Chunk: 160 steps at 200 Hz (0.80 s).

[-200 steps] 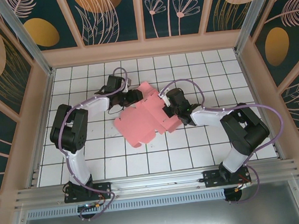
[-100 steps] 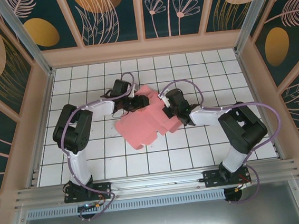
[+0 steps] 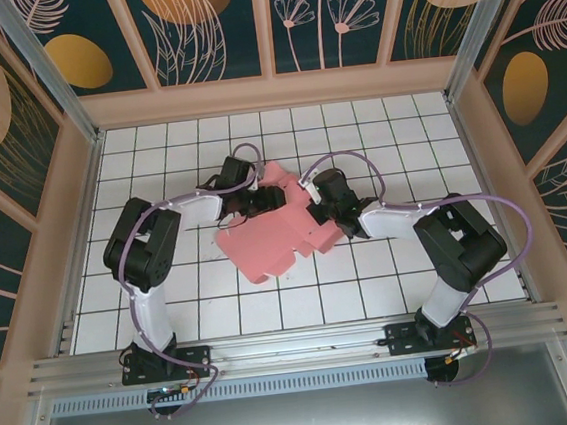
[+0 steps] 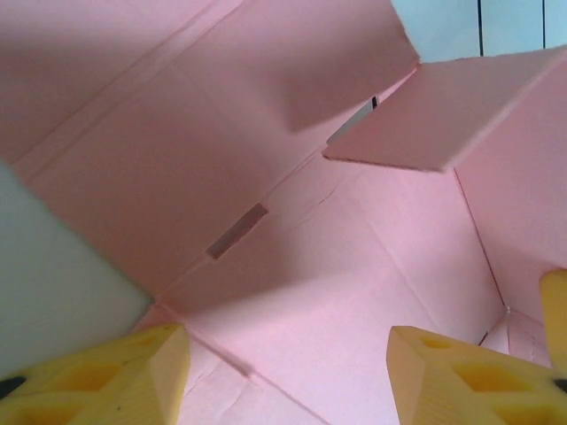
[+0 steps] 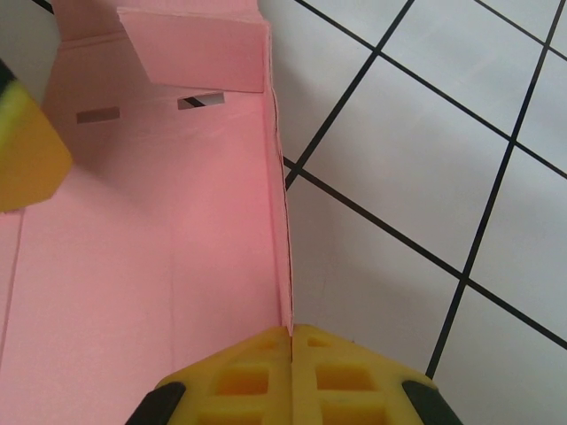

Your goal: Fold the paper box

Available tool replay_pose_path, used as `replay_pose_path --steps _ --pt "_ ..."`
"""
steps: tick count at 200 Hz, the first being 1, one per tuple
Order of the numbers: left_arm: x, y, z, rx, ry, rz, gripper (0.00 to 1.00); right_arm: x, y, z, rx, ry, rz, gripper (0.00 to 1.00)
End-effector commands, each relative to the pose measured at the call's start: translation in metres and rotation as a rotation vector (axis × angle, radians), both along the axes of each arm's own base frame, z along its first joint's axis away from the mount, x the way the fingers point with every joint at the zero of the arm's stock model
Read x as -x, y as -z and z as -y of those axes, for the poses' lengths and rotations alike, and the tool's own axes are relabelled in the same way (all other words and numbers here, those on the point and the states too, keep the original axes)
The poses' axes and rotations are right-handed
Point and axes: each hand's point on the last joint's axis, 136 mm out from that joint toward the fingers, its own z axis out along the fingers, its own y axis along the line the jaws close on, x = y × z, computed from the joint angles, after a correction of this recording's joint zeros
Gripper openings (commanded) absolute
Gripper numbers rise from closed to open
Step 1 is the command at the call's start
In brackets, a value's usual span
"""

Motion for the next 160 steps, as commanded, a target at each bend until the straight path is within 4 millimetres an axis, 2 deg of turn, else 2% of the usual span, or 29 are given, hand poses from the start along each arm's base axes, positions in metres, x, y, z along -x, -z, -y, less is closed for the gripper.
replay_pose_path --steps 1,17,24,27,41,71,93,122,146,160 --pt "-0.014 -0.047 -0.015 -0.006 -0.075 0.154 0.66 -0.009 -0.018 0.000 -0.010 0.027 0.054 0.00" --pt "-0.019 -0.076 -0.027 0.013 -0.124 0.231 0.73 -0.009 -0.021 0.002 -0.005 0.029 0.063 0.00" --pt "-0.022 -0.077 -0.034 0.006 -0.149 0.241 0.77 -0.009 -0.022 0.003 -0.002 0.030 0.067 0.00" --pt "-0.022 -0.090 -0.037 0.016 -0.160 0.269 0.79 -0.009 -0.022 0.003 -0.001 0.031 0.068 0.00" --pt "-0.026 -0.102 -0.054 0.011 -0.211 0.305 0.84 -0.008 -0.027 0.003 0.002 0.022 0.083 0.00" --pt "-0.037 -0.096 -0.091 0.008 -0.305 0.287 0.91 -0.004 -0.038 0.001 0.048 -0.015 0.156 0.00" --pt "-0.043 -0.090 -0.106 0.013 -0.339 0.271 0.99 -0.004 -0.047 0.002 0.147 -0.021 0.243 0.00" --pt "-0.051 -0.085 -0.119 0.020 -0.385 0.258 0.99 -0.005 -0.062 0.003 0.251 -0.027 0.350 0.00" --pt "-0.063 -0.081 -0.154 0.037 -0.504 0.232 0.99 -0.006 -0.072 0.004 0.352 -0.028 0.438 0.00" --pt "-0.068 -0.080 -0.165 0.064 -0.514 0.225 0.99 -0.007 -0.074 0.006 0.422 -0.029 0.482 0.00"
